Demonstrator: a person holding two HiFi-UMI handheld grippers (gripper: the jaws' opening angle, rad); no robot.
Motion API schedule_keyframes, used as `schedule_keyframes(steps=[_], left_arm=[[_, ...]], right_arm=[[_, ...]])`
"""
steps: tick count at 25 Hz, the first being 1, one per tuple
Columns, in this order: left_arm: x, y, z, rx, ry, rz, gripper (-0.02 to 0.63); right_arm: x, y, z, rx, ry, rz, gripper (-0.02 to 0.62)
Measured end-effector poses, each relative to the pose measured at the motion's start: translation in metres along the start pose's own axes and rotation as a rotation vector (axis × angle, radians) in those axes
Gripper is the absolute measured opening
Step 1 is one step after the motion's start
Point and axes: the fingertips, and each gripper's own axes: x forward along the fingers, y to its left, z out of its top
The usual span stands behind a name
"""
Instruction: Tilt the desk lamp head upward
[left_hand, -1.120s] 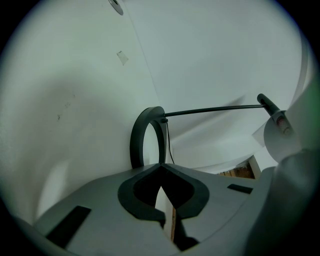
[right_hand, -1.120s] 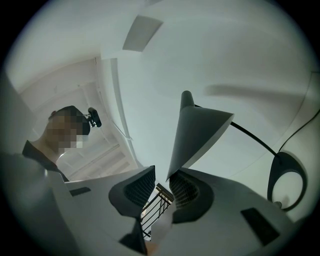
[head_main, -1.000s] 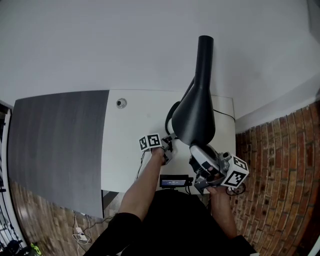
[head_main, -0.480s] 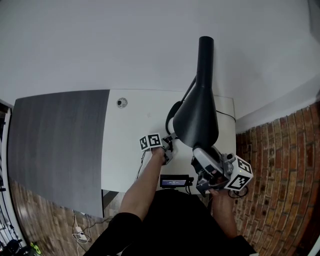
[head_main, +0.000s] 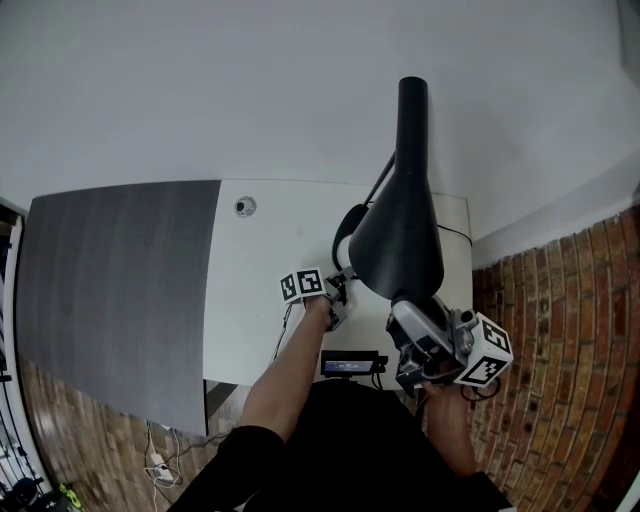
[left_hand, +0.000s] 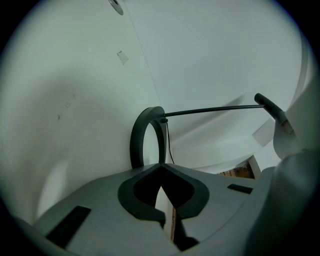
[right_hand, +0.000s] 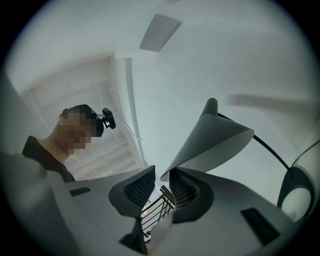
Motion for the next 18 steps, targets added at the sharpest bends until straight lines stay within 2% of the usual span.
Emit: schedule_keyframes(steps=[18], left_arm=[[0.000, 0.000, 0.000, -0.001, 0.001, -0.002, 0.009]], right_arm=[[0.010, 0.022, 0.017, -0.043, -0.017, 0.042, 0.092]])
